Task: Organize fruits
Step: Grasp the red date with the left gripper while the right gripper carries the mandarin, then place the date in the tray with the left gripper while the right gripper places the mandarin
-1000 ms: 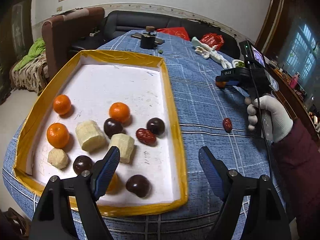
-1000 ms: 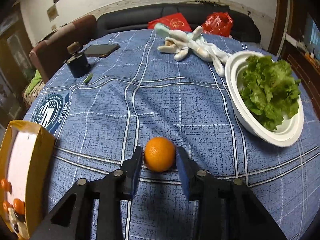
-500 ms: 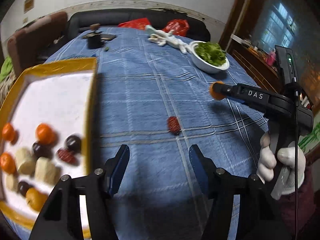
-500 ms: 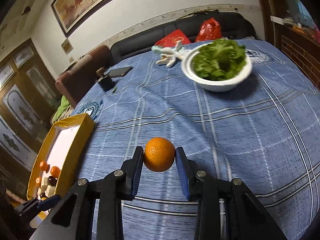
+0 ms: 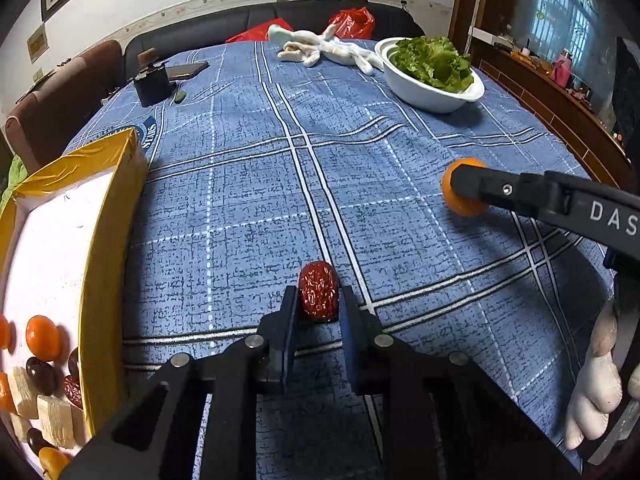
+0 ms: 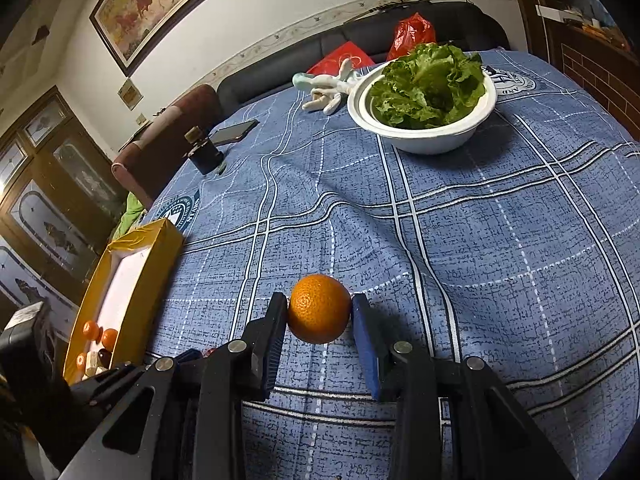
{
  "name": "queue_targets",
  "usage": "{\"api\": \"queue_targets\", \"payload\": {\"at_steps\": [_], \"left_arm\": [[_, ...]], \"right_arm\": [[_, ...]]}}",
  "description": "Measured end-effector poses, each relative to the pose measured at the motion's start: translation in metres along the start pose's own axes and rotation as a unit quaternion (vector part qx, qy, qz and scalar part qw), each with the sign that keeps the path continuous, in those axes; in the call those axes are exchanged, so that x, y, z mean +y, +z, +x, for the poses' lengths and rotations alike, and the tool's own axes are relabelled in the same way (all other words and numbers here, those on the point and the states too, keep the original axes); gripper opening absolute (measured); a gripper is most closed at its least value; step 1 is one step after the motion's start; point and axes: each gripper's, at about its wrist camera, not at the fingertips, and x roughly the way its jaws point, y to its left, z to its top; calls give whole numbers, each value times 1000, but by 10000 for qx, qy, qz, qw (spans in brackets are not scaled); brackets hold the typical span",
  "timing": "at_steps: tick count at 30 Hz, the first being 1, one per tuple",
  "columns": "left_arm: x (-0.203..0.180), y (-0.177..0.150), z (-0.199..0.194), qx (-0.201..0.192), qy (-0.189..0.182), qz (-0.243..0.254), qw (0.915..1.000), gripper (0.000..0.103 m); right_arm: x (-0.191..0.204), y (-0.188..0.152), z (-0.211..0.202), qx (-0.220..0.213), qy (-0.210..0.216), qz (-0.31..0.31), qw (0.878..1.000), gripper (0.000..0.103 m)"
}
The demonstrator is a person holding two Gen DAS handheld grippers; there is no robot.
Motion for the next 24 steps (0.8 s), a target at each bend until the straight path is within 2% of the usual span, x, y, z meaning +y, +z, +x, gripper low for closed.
{"api": "queue_targets", "payload": {"at_steps": [4,11,16,20,24], "left_arm": [[19,-4,-11,-80,-71,-390,9992,19],[73,-24,-67,-579,-159,-1211,9908,19],[137,-53,-111,-960,321,-1753,9793,19],[190,-86,-138,-1066,808,-2223,9658,19],[229,-110,-147,-1021,875,-2704,9533,19]], "right_arm": [[-1,-1,5,40,-60,-21,10000,36],[3,-8,13,105,-175,-146,9997,36],[10,-16,14,70,-382,-324,9987,36],[16,-21,10,20,-556,-418,9976,36],[40,-27,3,36,-436,-529,9976,36]]}}
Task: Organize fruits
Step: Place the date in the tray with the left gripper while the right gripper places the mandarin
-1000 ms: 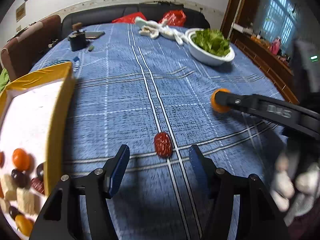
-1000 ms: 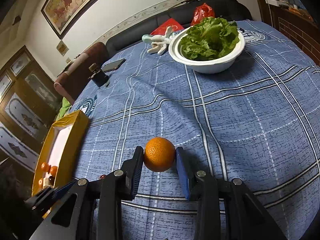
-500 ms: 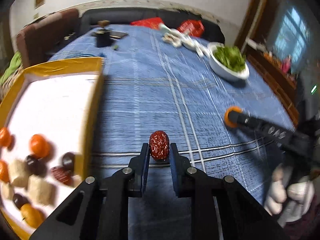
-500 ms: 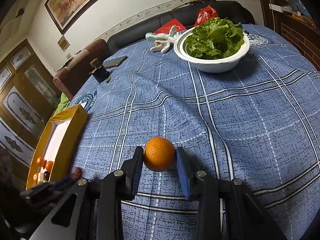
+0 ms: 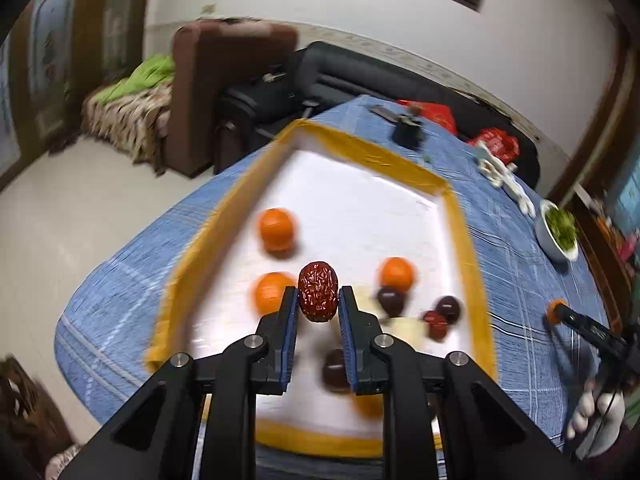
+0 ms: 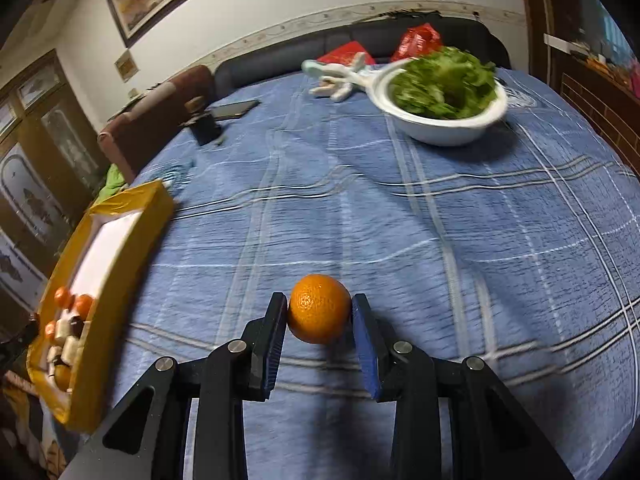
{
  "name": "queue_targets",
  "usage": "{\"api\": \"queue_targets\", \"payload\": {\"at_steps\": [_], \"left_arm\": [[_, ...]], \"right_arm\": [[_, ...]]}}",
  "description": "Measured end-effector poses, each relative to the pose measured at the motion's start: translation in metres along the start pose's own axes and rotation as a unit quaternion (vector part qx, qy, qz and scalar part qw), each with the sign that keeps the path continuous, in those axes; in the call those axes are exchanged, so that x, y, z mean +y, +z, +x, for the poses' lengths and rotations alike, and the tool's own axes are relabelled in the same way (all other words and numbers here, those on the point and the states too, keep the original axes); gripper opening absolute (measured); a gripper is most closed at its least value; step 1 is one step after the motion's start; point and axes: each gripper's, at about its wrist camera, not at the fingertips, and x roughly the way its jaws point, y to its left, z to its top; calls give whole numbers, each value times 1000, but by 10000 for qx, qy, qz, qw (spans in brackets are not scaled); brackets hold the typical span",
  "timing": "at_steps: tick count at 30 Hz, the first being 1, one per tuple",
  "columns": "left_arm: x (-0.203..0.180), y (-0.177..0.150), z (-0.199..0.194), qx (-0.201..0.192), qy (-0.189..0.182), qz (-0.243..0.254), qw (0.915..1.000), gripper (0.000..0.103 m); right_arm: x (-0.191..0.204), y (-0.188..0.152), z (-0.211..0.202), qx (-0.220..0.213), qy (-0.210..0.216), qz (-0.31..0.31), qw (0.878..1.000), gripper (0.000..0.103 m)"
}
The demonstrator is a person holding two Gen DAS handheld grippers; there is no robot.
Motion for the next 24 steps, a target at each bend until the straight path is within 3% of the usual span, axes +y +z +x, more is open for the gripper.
{"api": "queue_targets", "payload": {"at_steps": [5,9,14,15,17,18,19,24], "left_arm": [[19,-4,4,85,-102,-152,9998,19],[25,-6,5,87,-80,-97,9999,19],[25,-7,11,128,-90,-38,9999,23],[24,-8,10,107,-91,7,9999,28],[20,-8,6,45,-67,75,9999,48],[19,-8,5,-1,-38,64,10000,70],[19,-7,3,-69,-58,13,10000,76],[26,-5,-1,-45,-223,-210,9995,76]], "right_arm": [[61,-2,-8,128,698,-293,9970,37],[128,-7,-13,244,1294,-852,9876,37],[190,-27,-4,468,1596,-1446,9754,37],[200,-32,2,509,1547,-1559,9743,37],[206,-36,13,632,1526,-1622,9728,37],[207,-39,16,699,1538,-1621,9722,38],[209,-42,21,775,1538,-1625,9716,38],[210,-48,19,761,1417,-1646,9731,39]]}}
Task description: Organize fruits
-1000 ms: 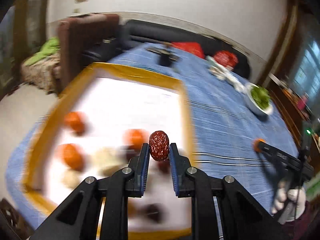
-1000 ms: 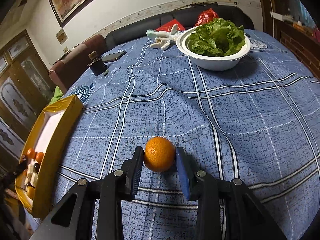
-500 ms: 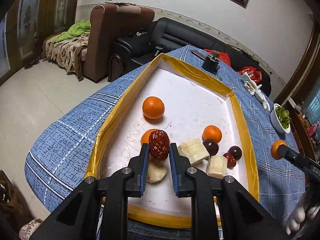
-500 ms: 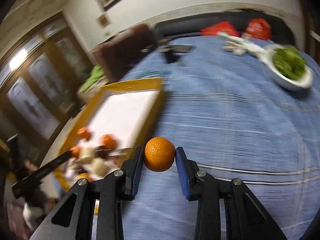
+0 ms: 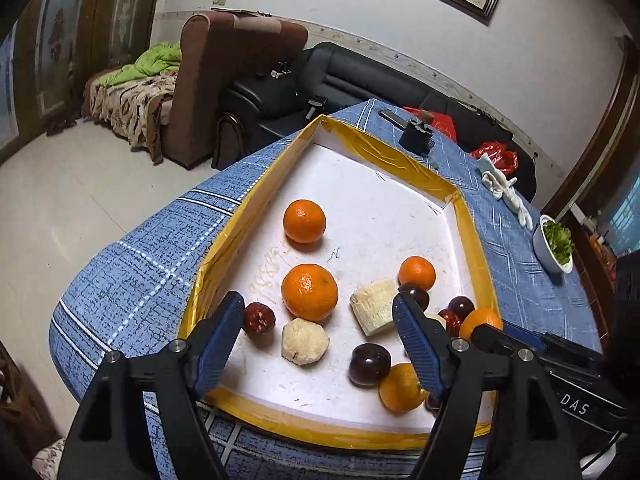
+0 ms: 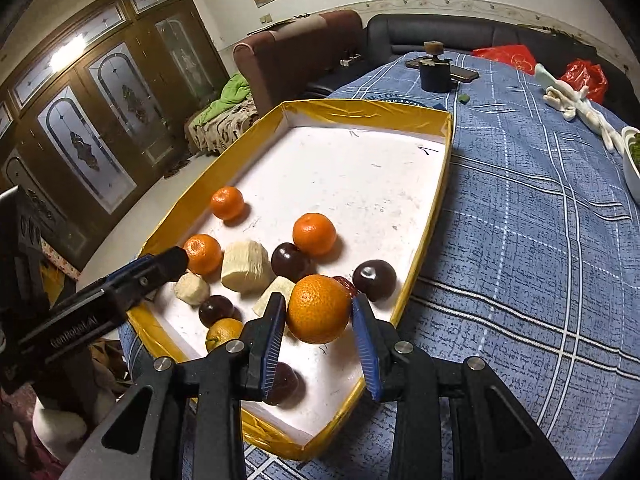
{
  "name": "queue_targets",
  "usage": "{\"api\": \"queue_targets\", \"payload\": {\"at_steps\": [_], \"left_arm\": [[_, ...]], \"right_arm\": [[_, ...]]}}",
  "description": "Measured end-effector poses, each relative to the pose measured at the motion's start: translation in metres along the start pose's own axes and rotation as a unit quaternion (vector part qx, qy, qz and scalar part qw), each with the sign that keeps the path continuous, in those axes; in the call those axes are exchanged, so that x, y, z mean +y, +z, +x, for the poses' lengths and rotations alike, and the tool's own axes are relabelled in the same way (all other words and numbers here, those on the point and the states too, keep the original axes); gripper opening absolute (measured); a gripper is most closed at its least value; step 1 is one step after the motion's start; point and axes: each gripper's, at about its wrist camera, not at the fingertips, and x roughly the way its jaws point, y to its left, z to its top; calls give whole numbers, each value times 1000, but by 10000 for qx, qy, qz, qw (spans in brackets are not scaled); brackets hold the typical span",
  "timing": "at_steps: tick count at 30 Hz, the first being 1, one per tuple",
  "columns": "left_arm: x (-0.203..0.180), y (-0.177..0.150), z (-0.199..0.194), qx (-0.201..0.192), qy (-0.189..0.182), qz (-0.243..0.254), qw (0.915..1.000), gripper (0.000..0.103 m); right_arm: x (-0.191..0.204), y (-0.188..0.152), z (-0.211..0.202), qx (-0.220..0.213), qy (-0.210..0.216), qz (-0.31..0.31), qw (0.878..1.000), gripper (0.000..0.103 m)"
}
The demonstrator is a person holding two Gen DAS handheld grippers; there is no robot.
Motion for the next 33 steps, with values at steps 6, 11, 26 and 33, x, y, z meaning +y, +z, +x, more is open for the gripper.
{"api": "queue_targets", "payload": {"at_steps": [6,11,26,33], "left_arm": [[-3,-1,-2,23,66,-52,10000,77],[-13,-3,-5,27,143,24,9999,77],[-66,-25,-12,-84,857,741,9935,87],[-84,-32,-12,-82,992,981,9902,88]], "right_arm": [[-6,-4,-21,-348,-103,15,9993,57],[-13,-12,-34,-529,-225,107,9983,63],[-34,-47,-59,-805,-637,416,9938,73],[-28,-58,-67,-911,-773,174,9927,77]]}}
